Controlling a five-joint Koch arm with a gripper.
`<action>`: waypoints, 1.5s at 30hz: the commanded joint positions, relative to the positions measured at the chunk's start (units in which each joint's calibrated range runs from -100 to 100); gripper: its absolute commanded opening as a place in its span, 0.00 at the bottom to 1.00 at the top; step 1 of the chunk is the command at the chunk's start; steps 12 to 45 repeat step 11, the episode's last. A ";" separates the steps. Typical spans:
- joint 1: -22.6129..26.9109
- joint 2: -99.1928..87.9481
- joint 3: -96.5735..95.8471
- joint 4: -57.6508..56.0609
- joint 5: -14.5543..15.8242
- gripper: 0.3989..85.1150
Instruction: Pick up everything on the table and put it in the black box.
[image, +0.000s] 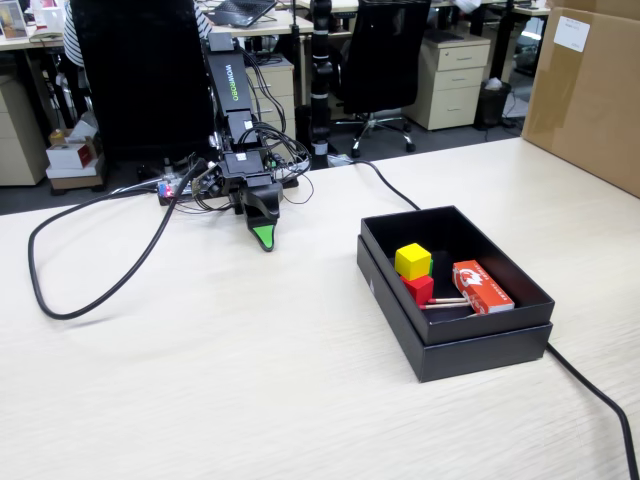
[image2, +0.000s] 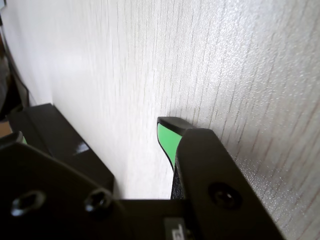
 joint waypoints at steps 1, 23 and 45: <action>-0.05 0.49 -0.84 -2.35 -0.29 0.59; -0.05 0.49 -0.84 -2.35 -0.29 0.59; -0.05 0.49 -0.84 -2.35 -0.29 0.59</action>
